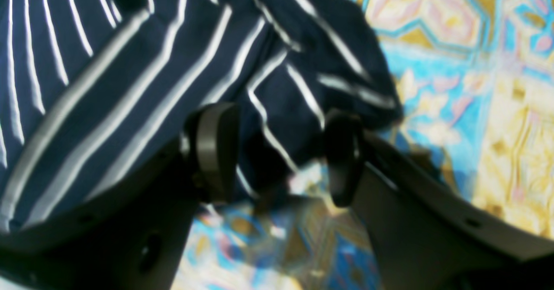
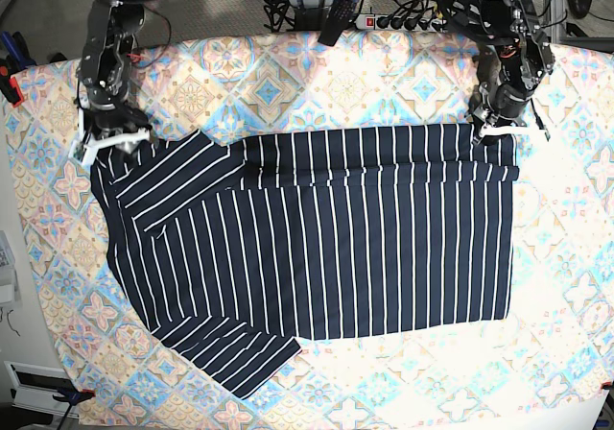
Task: Fold the T-shirt properly
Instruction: 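Grasp the folded edge again and drag the shirt toward the robot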
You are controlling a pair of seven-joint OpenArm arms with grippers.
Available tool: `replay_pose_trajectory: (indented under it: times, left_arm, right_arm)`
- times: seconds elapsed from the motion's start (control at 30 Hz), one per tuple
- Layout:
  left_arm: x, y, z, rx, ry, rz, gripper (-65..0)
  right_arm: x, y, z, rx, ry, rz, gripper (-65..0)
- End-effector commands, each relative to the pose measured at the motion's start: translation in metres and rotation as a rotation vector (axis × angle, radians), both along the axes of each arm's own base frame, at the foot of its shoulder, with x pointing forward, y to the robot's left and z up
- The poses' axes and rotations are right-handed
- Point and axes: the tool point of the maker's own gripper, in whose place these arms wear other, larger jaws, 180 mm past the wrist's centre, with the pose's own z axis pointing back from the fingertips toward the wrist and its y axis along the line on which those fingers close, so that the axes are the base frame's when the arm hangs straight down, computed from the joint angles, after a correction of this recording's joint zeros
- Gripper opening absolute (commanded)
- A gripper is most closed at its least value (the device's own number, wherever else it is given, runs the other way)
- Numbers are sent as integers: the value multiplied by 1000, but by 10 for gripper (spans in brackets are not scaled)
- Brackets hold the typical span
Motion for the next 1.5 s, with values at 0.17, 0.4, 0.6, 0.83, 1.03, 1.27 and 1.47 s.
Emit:
replay_pose_trajectory:
  times: [0.17, 0.4, 0.6, 0.83, 1.03, 1.27, 1.47]
  left_arm:
    - [1, 3, 3, 12, -3, -8, -650]
    - [-1, 3, 2, 11, 3, -7, -650]
    - [-11, 5, -1, 12, 19, -5, -650]
    - [-42, 6, -7, 25, 71, -15, -650]
    - [-73, 6, 8, 75, 90, -52, -650]
    - [-108, 7, 14, 104, 141, -76, -650]
    - [-125, 7, 15, 112, 173, -85, -650]
  right_arm:
    - [18, -9, 9, -14, -45, -10, -472]
    - [25, -11, 15, -16, -67, -18, -604]
    - [8, -12, 10, -24, -42, -15, -650]
    - [-21, -10, 16, -52, -23, 9, -650]
    - [-57, -8, 13, -69, 31, 29, -650]
    - [-96, -25, 25, -118, 71, 10, -650]
    - [-117, -27, 30, -136, 99, 19, -650]
